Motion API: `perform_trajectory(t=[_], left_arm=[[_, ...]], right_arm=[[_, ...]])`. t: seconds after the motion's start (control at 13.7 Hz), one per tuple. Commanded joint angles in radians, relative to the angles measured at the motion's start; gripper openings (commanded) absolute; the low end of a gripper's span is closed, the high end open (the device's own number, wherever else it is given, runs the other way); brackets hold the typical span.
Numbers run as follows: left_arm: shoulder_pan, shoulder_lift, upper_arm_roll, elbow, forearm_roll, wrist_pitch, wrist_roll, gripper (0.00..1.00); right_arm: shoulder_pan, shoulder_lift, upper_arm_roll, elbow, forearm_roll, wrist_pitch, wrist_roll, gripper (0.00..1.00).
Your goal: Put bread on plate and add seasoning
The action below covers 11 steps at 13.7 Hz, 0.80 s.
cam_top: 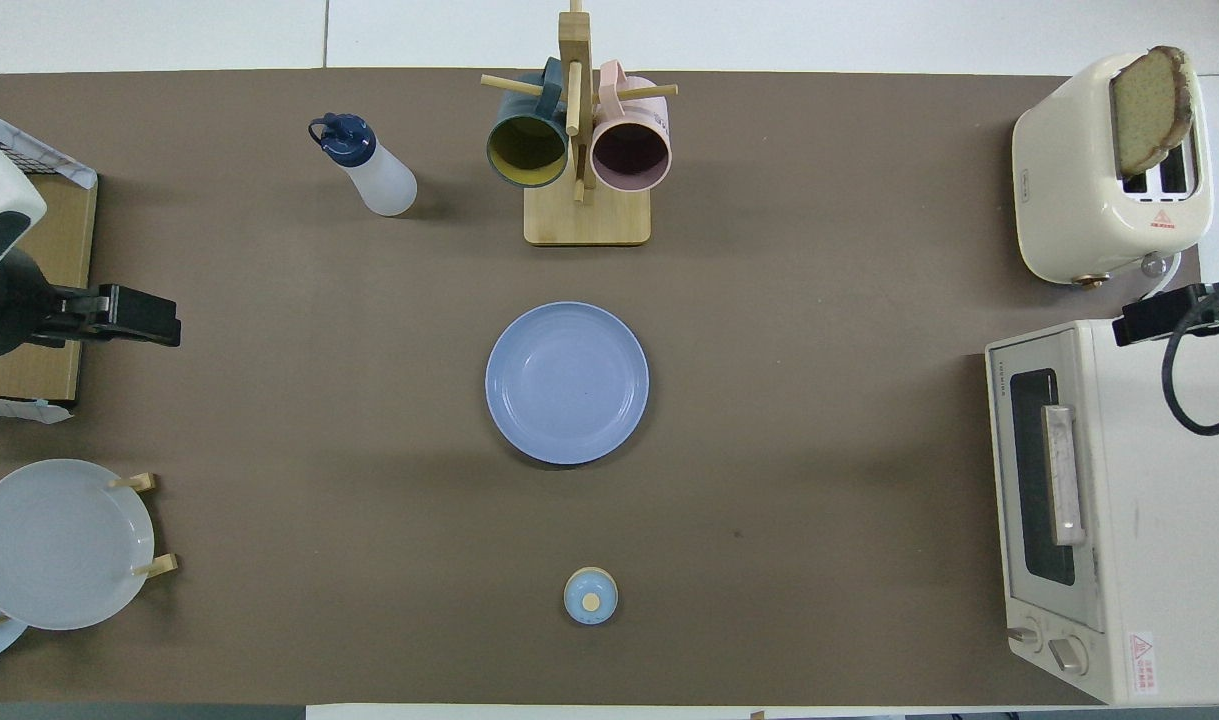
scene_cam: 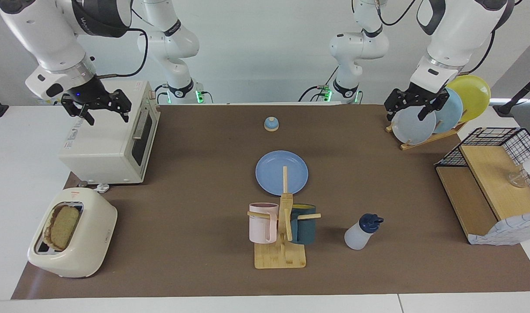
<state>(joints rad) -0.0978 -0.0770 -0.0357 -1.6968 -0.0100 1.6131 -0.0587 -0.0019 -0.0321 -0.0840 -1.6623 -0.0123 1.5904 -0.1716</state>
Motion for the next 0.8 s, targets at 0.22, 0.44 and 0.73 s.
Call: perform_trajectory(t=[0.22,0.44,0.73], left_arm=[[-0.013,-0.032,-0.003,-0.042,0.012,-0.01,0.003,1.0],[-0.017,-0.069,-0.003,-0.138,0.008,0.104,0.007,1.0],[-0.053,-0.133,-0.004,-0.286,0.008,0.304,0.004,1.0]], right_arm=[[-0.02,0.0,0.003,-0.025,0.014,0.207,0.027,1.0],[-0.038,0.026,0.003,-0.09,0.014,0.521,0.073,1.0],[-0.099,0.171,-0.002,-0.064,0.014,0.718,0.072,1.0]])
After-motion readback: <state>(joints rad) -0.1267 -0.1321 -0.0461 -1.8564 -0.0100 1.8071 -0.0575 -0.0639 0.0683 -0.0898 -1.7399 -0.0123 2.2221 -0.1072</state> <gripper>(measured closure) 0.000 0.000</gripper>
